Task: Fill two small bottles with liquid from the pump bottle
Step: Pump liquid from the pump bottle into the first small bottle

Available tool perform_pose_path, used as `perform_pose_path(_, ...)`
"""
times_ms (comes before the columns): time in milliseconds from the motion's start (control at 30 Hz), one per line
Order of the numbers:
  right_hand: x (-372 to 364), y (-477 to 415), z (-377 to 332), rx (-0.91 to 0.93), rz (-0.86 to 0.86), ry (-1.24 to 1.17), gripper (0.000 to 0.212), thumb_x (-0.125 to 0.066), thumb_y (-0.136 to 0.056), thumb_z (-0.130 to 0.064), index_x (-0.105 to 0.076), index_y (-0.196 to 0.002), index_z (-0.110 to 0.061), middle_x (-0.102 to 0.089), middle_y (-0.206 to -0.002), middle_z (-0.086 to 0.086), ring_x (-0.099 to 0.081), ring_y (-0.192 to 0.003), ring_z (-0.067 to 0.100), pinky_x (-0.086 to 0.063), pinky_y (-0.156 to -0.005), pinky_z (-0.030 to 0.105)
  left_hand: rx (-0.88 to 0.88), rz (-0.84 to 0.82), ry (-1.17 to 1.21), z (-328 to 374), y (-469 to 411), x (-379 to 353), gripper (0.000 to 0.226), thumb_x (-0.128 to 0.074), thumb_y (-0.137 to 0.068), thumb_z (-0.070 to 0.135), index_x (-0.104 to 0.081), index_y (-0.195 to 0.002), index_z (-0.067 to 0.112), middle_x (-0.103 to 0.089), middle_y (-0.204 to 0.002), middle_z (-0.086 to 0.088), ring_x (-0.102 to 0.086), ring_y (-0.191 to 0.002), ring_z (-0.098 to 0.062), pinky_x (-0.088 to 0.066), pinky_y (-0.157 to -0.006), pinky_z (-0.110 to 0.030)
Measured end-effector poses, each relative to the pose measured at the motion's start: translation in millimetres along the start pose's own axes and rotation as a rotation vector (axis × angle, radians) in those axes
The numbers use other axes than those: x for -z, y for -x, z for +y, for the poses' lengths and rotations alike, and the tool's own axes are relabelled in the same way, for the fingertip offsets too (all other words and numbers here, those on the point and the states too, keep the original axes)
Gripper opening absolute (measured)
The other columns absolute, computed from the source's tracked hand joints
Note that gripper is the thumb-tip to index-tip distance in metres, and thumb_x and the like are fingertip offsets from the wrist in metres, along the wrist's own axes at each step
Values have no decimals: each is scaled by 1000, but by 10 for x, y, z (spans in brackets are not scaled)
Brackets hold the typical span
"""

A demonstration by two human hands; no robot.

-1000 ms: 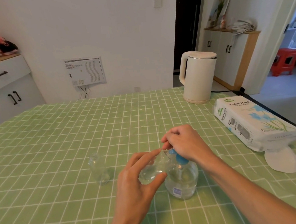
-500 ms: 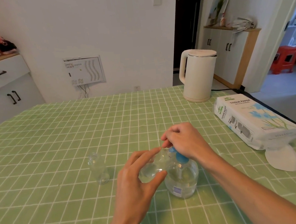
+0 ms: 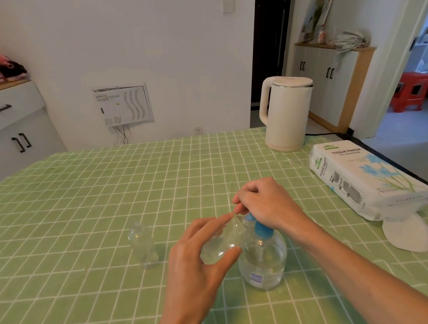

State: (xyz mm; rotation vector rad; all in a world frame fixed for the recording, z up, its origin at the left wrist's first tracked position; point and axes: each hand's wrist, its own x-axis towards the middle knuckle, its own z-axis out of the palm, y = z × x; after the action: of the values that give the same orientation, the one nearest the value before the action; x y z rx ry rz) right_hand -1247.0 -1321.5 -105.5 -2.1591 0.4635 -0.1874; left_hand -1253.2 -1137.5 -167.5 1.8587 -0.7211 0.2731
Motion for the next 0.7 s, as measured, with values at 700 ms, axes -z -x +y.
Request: perform_pose_path(700,-8,-9,29,11,-13,-28,30,-57,-103,-22,-81,-86,-21,-83,-78,-10,-79,-85,9,-63,-96,41,8,0,17,5,10,-1,58,-89,-79,20,-70,-128,44,-71,-115,26,-68,-109,-1,-45,-91,-5)
